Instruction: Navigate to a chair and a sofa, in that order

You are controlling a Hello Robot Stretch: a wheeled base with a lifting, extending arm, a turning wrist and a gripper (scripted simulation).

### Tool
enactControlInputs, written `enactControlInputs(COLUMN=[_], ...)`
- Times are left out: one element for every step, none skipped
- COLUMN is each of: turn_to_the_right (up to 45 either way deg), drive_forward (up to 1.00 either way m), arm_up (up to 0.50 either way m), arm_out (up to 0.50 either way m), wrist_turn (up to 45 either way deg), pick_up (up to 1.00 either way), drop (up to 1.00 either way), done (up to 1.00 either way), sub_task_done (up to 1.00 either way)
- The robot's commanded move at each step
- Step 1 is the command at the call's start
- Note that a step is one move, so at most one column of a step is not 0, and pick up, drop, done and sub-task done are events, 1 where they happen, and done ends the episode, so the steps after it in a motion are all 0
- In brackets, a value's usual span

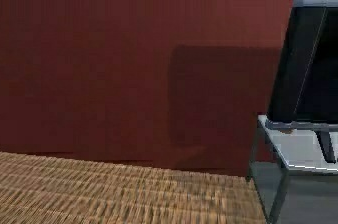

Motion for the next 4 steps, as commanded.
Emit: enactControlInputs(turn_to_the_right=[-36.0, -3.0, 0.0, 0.0], drive_forward=[0.00, 0.00, 0.05, 0.45], arm_up=[0.00, 0.00, 0.00, 0.00], arm_out=[0.00, 0.00, 0.00, 0.00], wrist_turn=[0.0, 0.0, 0.0, 0.0], pick_up=[0.00, 0.00, 0.00, 0.00], drop=[0.00, 0.00, 0.00, 0.00], done=[0.00, 0.00, 0.00, 0.00], sub_task_done=[0.00, 0.00, 0.00, 0.00])
